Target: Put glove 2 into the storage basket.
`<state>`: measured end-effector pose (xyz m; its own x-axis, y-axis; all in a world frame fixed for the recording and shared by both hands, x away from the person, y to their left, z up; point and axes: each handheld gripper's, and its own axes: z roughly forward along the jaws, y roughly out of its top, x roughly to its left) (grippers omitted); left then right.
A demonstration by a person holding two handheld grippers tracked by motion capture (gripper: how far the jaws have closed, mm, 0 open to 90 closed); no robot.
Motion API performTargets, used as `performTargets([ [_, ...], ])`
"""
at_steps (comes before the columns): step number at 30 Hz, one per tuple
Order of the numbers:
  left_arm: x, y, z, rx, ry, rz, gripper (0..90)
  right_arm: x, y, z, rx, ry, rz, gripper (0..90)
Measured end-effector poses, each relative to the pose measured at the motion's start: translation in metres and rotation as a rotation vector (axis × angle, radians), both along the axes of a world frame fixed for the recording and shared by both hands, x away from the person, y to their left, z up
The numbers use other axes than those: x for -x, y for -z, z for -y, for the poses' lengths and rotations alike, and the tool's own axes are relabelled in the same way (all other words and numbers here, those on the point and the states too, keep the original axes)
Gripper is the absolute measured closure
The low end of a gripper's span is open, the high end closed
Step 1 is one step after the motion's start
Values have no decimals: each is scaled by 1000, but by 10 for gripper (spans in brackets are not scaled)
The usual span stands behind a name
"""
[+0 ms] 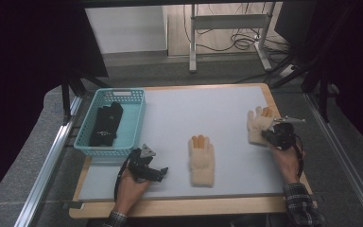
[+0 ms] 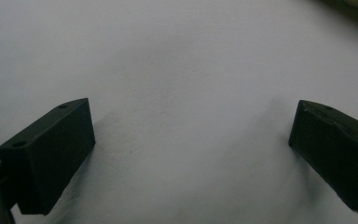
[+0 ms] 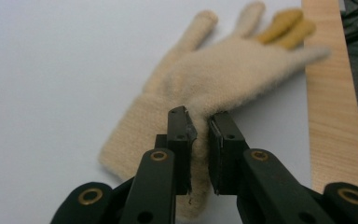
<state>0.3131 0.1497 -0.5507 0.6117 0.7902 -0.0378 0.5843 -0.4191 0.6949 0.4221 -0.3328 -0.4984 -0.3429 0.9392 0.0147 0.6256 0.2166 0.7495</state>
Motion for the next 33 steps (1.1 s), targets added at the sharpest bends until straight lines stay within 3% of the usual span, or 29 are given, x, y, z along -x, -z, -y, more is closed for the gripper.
performTargets([
  [5, 0, 0, 0, 0, 0, 0, 6, 10, -18, -9, 59, -34, 36, 791],
  [10, 0, 0, 0, 0, 0, 0, 6, 24, -41, -25, 156, -84, 72, 787],
  [15, 0, 0, 0, 0, -1, 0, 6, 26, -41, -44, 210, -134, 66, 782],
  [21, 0, 0, 0, 0, 0, 0, 6, 22, -29, -67, 236, -185, 42, 774],
  [33, 0, 0, 0, 0, 0, 0, 6, 24, -30, -89, 202, -242, 41, 773],
])
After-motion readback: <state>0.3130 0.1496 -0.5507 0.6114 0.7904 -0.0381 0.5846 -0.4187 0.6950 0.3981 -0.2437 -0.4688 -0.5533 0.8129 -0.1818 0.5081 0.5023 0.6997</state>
